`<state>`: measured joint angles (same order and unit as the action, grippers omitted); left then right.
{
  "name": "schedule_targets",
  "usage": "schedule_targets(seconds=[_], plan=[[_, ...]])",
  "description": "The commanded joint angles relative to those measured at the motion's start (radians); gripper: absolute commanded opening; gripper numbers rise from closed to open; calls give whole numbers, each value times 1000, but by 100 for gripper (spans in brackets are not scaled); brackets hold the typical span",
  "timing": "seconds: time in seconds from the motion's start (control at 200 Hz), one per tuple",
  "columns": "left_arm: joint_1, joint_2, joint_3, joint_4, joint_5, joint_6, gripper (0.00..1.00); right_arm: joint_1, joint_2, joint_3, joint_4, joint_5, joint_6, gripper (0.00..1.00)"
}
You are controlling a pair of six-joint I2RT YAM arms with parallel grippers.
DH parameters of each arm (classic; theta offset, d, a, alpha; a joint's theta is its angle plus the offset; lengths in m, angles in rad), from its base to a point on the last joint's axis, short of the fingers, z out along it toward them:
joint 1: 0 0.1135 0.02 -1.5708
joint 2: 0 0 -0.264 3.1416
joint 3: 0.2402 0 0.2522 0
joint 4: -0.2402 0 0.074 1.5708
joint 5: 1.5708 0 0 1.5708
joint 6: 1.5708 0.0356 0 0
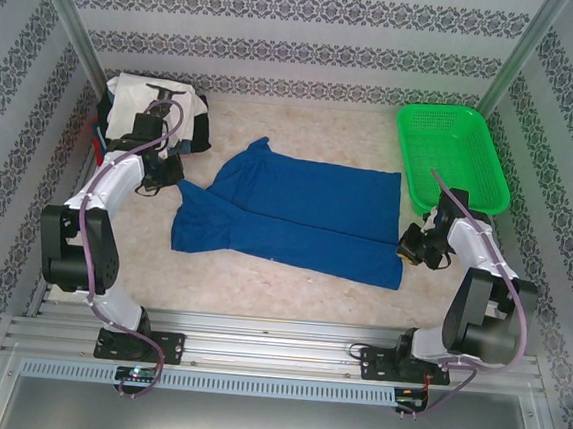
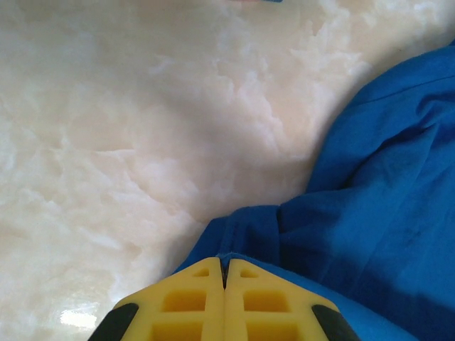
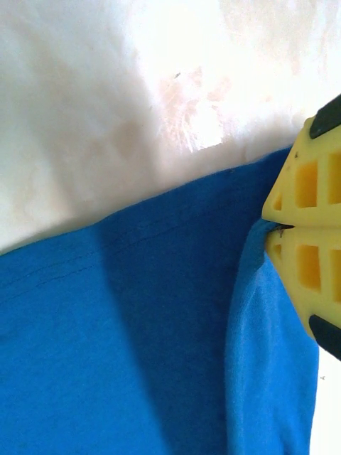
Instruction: Fold and stack the t-shirts
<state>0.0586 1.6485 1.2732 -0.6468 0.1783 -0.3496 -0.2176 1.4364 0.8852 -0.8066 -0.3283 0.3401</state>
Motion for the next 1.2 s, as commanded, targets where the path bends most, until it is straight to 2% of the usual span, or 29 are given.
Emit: schedule_targets(seconds=[0.0,0.125,0.18,0.28,0.345,0.37,0.425,0.495,0.619,0.714,0.794,0.894,1.049,1.194], plan=[[-11,23,29,-18,-15,26,0,9,34,25,13,28,-6,3],[-11,46,23,2,-6,7,0,14,80,37,35,18,4,15],[-11,53,25,24,26,-3,20,15,99,51,48,12,7,21],[-11,41,35,66,87,-47,58,15,123,102,49,17,3,39],[-11,18,71,19,118,-84,68,16,116,148,11,25,-11,43],[-10,-3,70,2,130,-109,72,15,100,160,0,27,-13,48],[-11,-73,26,-8,154,-176,79,14,50,176,-30,23,-11,57],[-8,-181,-39,-68,132,-242,91,14,-25,183,-80,-10,16,62],[1,-354,-228,-113,141,-345,90,25,-190,87,-103,-117,134,63],[0,-386,-333,-147,152,-372,85,40,-265,4,-115,-145,195,63],[0,-397,-397,-126,147,-389,80,64,-283,-55,-123,-120,212,61],[0,-354,-444,-57,115,-387,74,66,-247,-101,-106,-110,214,60],[0,-233,-462,50,123,-382,63,67,-207,-143,-58,-55,228,58],[0,-196,-468,135,90,-388,56,69,-208,-182,-53,-27,235,56]])
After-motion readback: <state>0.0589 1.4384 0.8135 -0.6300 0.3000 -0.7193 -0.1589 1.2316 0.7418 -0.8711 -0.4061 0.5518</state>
